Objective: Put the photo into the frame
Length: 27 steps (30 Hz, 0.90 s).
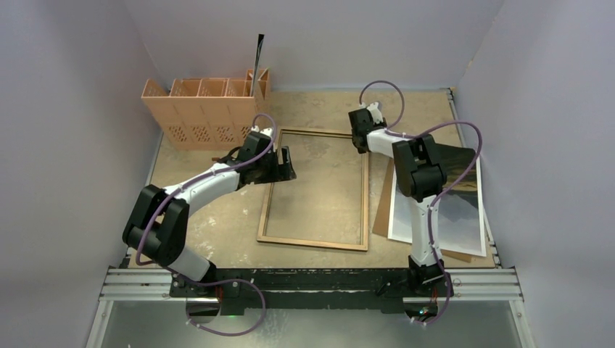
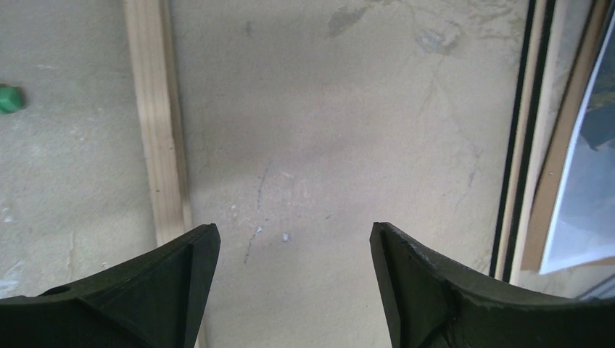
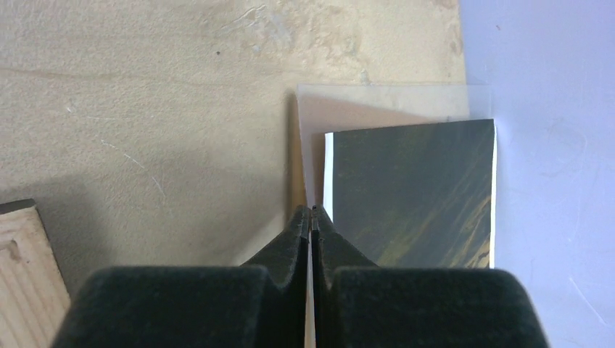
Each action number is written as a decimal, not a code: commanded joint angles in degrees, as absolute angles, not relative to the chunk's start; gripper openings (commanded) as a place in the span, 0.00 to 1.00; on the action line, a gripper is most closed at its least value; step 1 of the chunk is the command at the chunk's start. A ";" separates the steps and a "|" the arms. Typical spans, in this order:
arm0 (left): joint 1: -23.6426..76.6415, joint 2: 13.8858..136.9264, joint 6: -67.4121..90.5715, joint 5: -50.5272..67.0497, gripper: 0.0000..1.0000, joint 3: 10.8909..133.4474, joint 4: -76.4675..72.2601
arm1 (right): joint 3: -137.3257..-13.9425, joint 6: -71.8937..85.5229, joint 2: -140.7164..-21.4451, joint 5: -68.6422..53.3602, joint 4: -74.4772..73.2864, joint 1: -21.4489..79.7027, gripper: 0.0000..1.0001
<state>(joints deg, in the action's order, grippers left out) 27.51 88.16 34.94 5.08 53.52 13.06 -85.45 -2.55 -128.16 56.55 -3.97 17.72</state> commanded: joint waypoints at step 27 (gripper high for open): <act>39.81 95.12 40.25 19.13 0.80 60.71 -8.45 | -91.85 14.79 -103.66 42.05 -20.96 17.91 0.00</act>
<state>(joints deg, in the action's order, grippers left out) 38.39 93.95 38.04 15.86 57.56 -0.60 -88.68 11.25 -108.75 44.07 -19.11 17.72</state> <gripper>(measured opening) 0.797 0.004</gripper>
